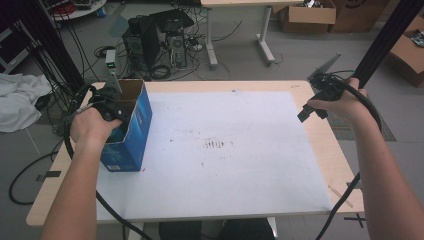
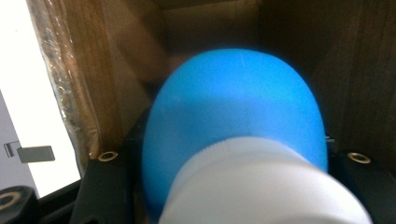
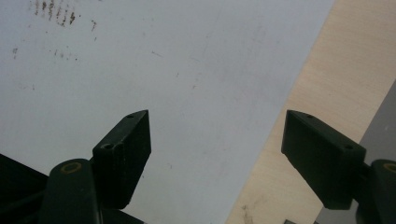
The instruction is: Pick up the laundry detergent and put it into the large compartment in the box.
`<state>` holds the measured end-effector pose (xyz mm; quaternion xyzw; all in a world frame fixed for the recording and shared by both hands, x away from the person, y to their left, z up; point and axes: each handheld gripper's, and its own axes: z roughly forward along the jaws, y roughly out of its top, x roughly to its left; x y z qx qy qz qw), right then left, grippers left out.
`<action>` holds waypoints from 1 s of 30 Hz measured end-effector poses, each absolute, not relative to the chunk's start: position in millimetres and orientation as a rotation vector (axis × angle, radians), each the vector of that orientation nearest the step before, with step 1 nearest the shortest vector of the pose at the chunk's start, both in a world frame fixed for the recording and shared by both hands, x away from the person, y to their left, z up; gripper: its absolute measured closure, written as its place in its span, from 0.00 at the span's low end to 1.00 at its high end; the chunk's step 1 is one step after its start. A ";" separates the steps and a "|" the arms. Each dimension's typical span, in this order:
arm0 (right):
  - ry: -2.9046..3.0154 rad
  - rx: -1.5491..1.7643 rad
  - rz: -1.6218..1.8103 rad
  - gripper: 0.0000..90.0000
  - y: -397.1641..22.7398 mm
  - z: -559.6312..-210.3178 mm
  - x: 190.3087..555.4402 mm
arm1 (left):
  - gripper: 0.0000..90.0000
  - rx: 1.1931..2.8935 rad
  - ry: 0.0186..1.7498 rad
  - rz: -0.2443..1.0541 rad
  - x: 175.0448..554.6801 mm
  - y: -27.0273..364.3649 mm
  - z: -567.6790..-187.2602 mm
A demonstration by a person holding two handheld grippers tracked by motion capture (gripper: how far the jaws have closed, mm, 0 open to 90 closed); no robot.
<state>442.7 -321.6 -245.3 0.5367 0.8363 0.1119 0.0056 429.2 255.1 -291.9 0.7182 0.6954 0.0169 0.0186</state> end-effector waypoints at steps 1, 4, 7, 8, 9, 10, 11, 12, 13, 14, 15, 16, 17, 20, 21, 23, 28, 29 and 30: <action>2.618 1.680 0.350 0.27 -321.6 -245.3 442.7 | 0.45 2.230 2.159 0.052 429.2 255.1 -291.9; 2.623 1.670 0.352 0.27 -321.6 -245.2 442.7 | 0.45 2.243 2.156 0.054 429.1 254.5 -291.7; 2.621 1.672 0.355 0.27 -321.4 -244.1 442.2 | 0.44 2.240 2.157 0.057 429.1 254.1 -291.9; 2.622 1.665 0.357 0.27 -321.9 -244.0 442.2 | 0.44 2.239 2.159 0.056 429.1 254.3 -291.8; 2.622 1.665 0.357 0.27 -321.9 -244.0 442.2 | 0.44 2.239 2.159 0.056 429.1 254.3 -291.8; 2.621 1.666 0.362 0.27 -321.9 -243.5 442.0 | 0.44 2.237 2.164 0.048 428.8 254.0 -291.6; 2.621 1.668 0.361 0.27 -321.8 -243.5 441.9 | 0.44 2.237 2.164 0.048 428.8 254.0 -291.6; 2.622 1.665 0.361 0.27 -322.0 -243.5 441.8 | 0.44 2.238 2.168 0.041 428.6 253.8 -291.4; 2.619 1.673 0.360 0.27 -321.8 -243.3 441.6 | 0.44 2.238 2.173 0.040 428.4 253.6 -291.2; 2.622 1.667 0.365 0.27 -322.4 -243.7 441.6 | 0.44 2.239 2.175 0.042 428.3 253.6 -291.1; 2.622 1.667 0.365 0.27 -322.4 -243.7 441.6 | 0.44 2.239 2.175 0.042 428.3 253.6 -291.1; 2.621 1.671 0.363 0.27 -322.5 -243.5 441.4 | 0.43 2.245 2.172 0.044 428.2 253.7 -290.8; 2.621 1.671 0.363 0.27 -322.5 -243.5 441.4 | 0.43 2.245 2.172 0.044 428.2 253.7 -290.8; 2.620 1.675 0.363 0.27 -322.7 -243.4 440.9 | 0.40 2.231 2.166 0.059 428.0 252.0 -285.8; 2.619 1.674 0.364 0.27 -322.9 -243.3 440.8 | 0.39 2.233 2.169 0.064 428.0 250.6 -284.2; 2.619 1.674 0.367 0.27 -323.5 -243.3 440.7 | 0.39 2.245 2.166 0.070 428.1 249.6 -282.2; 2.618 1.670 0.371 0.27 -325.1 -242.8 440.0 | 0.36 2.263 2.168 0.094 427.0 246.0 -272.1; 2.615 1.674 0.372 0.27 -325.6 -242.4 439.7 | 0.36 2.269 2.162 0.102 426.5 245.6 -270.0; 2.615 1.674 0.378 0.27 -326.0 -242.6 439.5 | 0.36 2.269 2.165 0.109 426.1 244.9 -268.2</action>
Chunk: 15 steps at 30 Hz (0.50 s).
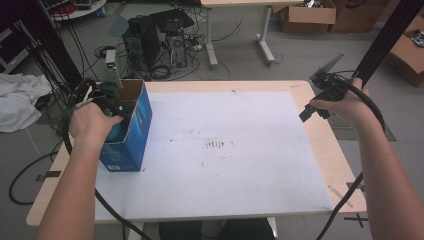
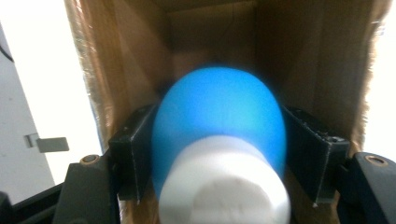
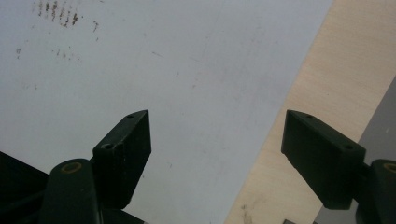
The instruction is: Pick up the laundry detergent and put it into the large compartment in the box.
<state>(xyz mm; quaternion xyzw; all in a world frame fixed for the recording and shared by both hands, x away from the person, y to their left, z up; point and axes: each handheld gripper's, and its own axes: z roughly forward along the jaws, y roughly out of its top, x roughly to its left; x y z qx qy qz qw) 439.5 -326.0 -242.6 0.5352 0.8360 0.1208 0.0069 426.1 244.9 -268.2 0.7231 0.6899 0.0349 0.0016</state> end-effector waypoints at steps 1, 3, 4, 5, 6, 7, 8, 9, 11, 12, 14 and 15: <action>2.615 1.676 0.372 0.27 -326.5 -242.5 439.2 | 0.35 2.273 2.163 0.123 425.3 244.3 -263.5; 2.616 1.673 0.371 0.27 -326.7 -242.6 439.1 | 0.34 2.271 2.162 0.137 424.4 243.4 -259.6; 2.616 1.676 0.374 0.27 -326.4 -242.2 438.5 | 0.34 2.278 2.156 0.161 423.2 242.5 -252.3; 2.615 1.675 0.373 0.27 -326.3 -241.8 438.4 | 0.33 2.279 2.153 0.173 422.5 242.2 -247.8; 2.617 1.667 0.377 0.27 -326.3 -241.7 438.2 | 0.32 2.272 2.154 0.186 421.5 241.4 -243.4; 2.616 1.668 0.379 0.27 -326.1 -241.2 438.0 | 0.31 2.272 2.151 0.194 420.5 240.6 -237.3; 2.616 1.664 0.378 0.27 -326.0 -240.6 437.8 | 0.30 2.280 2.146 0.202 419.7 239.9 -233.6; 2.616 1.667 0.378 0.27 -325.6 -240.0 437.5 | 0.30 2.285 2.135 0.221 418.7 238.3 -228.6; 2.614 1.673 0.379 0.27 -324.8 -238.9 437.0 | 0.29 2.296 2.110 0.243 416.7 234.9 -219.2; 2.615 1.667 0.382 0.27 -324.6 -238.8 436.9 | 0.27 2.299 2.108 0.250 415.8 232.6 -215.6; 2.619 1.661 0.379 0.27 -323.9 -238.4 436.8 | 0.24 2.316 2.094 0.254 414.2 227.0 -210.2; 2.619 1.660 0.382 0.27 -323.2 -238.4 436.7 | 0.23 2.326 2.074 0.260 413.2 223.7 -207.7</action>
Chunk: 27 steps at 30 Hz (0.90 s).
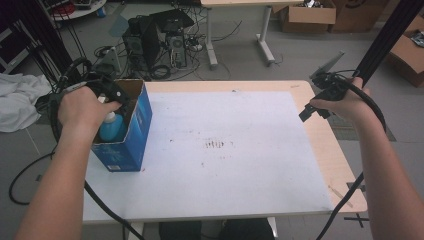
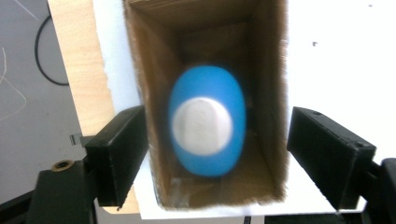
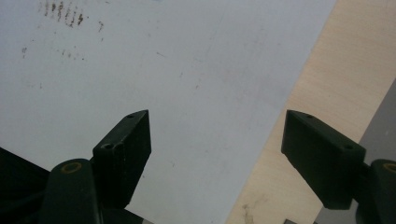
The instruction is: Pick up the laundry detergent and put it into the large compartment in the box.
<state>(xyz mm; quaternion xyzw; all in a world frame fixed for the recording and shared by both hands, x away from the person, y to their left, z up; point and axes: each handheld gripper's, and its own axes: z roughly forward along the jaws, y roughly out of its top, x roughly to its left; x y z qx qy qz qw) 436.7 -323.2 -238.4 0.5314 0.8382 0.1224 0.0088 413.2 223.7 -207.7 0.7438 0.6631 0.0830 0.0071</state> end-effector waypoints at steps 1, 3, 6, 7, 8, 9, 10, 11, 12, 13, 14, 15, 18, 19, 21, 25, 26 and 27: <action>2.619 1.663 0.387 0.27 -322.4 -238.1 436.5 | 0.22 2.324 2.061 0.270 412.1 219.5 -205.8; 2.623 1.660 0.380 0.27 -321.2 -237.9 436.4 | 0.17 2.343 2.030 0.279 410.4 210.5 -203.8; 2.620 1.655 0.374 0.27 -319.6 -236.7 436.4 | 0.17 2.396 1.961 0.267 407.3 195.7 -202.7; 2.623 1.650 0.377 0.27 -319.1 -236.5 436.4 | 0.17 2.410 1.937 0.253 406.2 190.5 -202.8; 2.623 1.650 0.377 0.27 -319.1 -236.5 436.4 | 0.17 2.410 1.937 0.253 406.2 190.5 -202.8; 2.623 1.651 0.367 0.27 -317.1 -235.3 436.1 | 0.17 2.440 1.891 0.241 404.2 180.3 -202.0; 2.622 1.647 0.370 0.27 -316.4 -234.9 436.1 | 0.17 2.455 1.869 0.248 402.8 174.7 -201.2; 2.624 1.642 0.368 0.27 -315.5 -234.2 435.9 | 0.17 2.471 1.846 0.258 401.7 169.0 -200.7; 2.625 1.640 0.366 0.27 -314.4 -233.6 435.6 | 0.16 2.481 1.826 0.261 400.4 163.3 -200.3; 2.629 1.634 0.369 0.27 -313.4 -233.3 435.4 | 0.16 2.487 1.806 0.265 399.2 157.8 -200.1; 2.630 1.635 0.364 0.27 -312.4 -232.4 435.0 | 0.15 2.501 1.781 0.263 398.2 152.3 -199.9; 2.629 1.632 0.365 0.27 -311.8 -231.6 434.7 | 0.14 2.501 1.781 0.263 398.2 152.3 -199.9; 2.628 1.624 0.369 0.27 -311.2 -230.2 434.3 | 0.12 2.536 1.707 0.241 395.4 135.8 -200.6; 2.626 1.624 0.369 0.27 -310.5 -229.0 433.7 | 0.12 2.544 1.662 0.239 393.0 124.1 -202.2; 2.627 1.621 0.368 0.27 -310.5 -228.8 433.5 | 0.12 2.570 1.605 0.248 391.3 115.1 -203.7; 2.621 1.629 0.366 0.27 -309.3 -228.2 432.5 | 0.07 2.616 1.462 0.213 387.2 90.7 -212.9; 2.621 1.635 0.361 0.27 -308.9 -228.4 432.6 | 0.05 2.633 1.438 0.204 386.8 86.1 -215.4; 2.623 1.628 0.352 0.27 -308.9 -228.7 432.8 | 0.03 2.645 1.415 0.204 386.0 81.2 -218.6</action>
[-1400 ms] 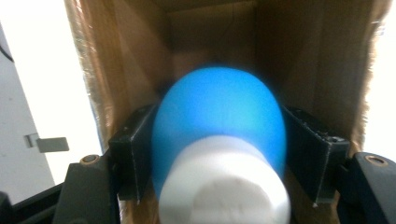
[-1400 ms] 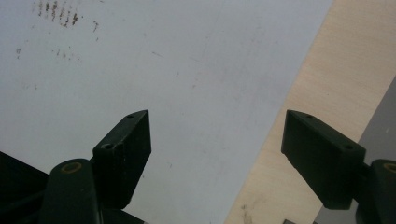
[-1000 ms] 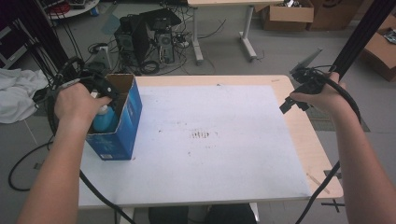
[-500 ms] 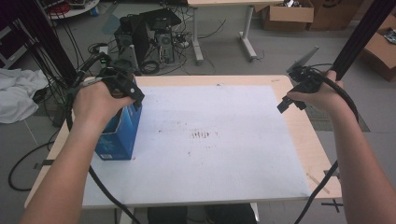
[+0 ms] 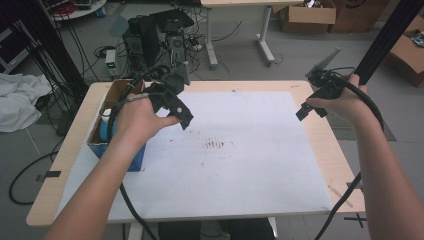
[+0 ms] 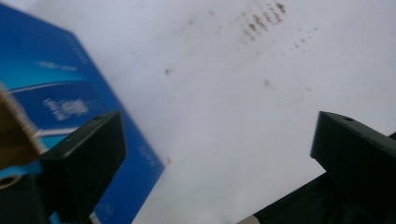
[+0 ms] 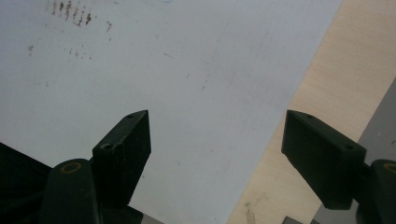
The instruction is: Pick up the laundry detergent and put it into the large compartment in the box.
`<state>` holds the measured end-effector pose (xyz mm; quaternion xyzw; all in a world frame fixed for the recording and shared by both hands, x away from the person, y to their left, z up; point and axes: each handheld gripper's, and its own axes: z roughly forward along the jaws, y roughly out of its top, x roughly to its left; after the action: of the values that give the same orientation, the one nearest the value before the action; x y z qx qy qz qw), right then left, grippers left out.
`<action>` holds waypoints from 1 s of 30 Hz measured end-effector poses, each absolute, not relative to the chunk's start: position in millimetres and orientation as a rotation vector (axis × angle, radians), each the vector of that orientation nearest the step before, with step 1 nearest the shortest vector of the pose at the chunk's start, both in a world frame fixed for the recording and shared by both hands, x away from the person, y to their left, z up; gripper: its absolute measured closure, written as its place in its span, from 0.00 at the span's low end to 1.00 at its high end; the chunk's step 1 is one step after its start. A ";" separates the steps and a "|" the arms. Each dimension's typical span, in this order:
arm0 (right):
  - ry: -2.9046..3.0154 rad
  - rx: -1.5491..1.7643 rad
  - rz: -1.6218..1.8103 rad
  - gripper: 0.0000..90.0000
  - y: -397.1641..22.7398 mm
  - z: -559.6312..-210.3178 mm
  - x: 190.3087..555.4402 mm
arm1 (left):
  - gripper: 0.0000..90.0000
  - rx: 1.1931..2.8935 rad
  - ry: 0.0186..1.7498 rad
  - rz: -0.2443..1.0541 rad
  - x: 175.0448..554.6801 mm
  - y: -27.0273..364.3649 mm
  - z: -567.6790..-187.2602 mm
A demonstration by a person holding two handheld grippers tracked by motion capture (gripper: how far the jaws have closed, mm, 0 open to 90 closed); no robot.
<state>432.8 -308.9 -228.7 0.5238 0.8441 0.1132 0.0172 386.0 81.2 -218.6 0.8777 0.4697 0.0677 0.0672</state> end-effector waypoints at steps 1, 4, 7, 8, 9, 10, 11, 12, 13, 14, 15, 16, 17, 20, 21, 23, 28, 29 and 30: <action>2.627 1.618 0.352 0.27 -308.8 -229.3 433.2 | 0.01 2.653 1.400 0.200 385.2 76.6 -221.8; 2.632 1.619 0.345 0.27 -306.8 -229.8 434.4 | 0.00 2.671 1.364 0.184 383.5 66.0 -229.8; 2.636 1.616 0.347 0.27 -305.2 -230.1 435.4 | 0.00 2.679 1.349 0.180 383.3 60.6 -233.9; 2.641 1.611 0.344 0.27 -302.9 -230.4 435.7 | 0.00 2.691 1.337 0.174 382.7 55.5 -237.7; 2.643 1.608 0.346 0.27 -302.5 -230.5 435.8 | 0.00 2.694 1.335 0.177 382.5 53.4 -239.0; 2.646 1.605 0.342 0.27 -302.0 -230.5 436.0 | 0.00 2.694 1.329 0.174 382.3 51.6 -240.3; 2.646 1.606 0.344 0.27 -301.5 -230.6 436.1 | 0.00 2.696 1.328 0.168 382.2 50.1 -240.9; 2.645 1.606 0.343 0.27 -301.4 -230.8 436.1 | 0.00 2.708 1.317 0.166 382.4 49.1 -241.1; 2.647 1.604 0.342 0.27 -301.7 -230.9 436.3 | 0.00 2.705 1.320 0.170 382.0 47.6 -242.1; 2.646 1.607 0.343 0.27 -301.9 -231.1 436.2 | 0.00 2.705 1.320 0.170 382.0 47.6 -242.1; 2.645 1.608 0.344 0.27 -302.3 -231.2 436.1 | 0.00 2.713 1.318 0.171 382.3 46.0 -243.5; 2.645 1.608 0.343 0.27 -302.7 -231.3 435.9 | 0.00 2.711 1.318 0.166 382.6 45.5 -244.0; 2.647 1.610 0.343 0.27 -303.2 -231.6 435.8 | 0.00 2.710 1.317 0.163 382.7 45.0 -244.7; 2.645 1.612 0.341 0.27 -305.4 -232.4 435.2 | 0.00 2.718 1.314 0.157 382.5 42.9 -246.5; 2.643 1.621 0.347 0.27 -305.8 -232.6 434.9 | 0.00 2.722 1.310 0.158 382.6 42.4 -246.7; 2.643 1.618 0.344 0.27 -307.5 -233.1 434.4 | 0.00 2.724 1.308 0.151 382.5 41.4 -247.5; 2.642 1.627 0.348 0.26 -309.9 -234.1 432.4 | 0.00 2.735 1.300 0.147 383.1 38.0 -250.2; 2.642 1.627 0.348 0.26 -309.9 -234.1 432.4 | 0.00 2.735 1.300 0.147 383.1 38.0 -250.2; 2.645 1.626 0.350 0.26 -310.9 -234.9 431.1 | 0.00 2.737 1.297 0.141 383.0 36.2 -252.0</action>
<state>431.1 -310.9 -234.9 0.5204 0.8465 0.1120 0.0088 383.0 36.2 -252.0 0.9014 0.4271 0.0463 0.0550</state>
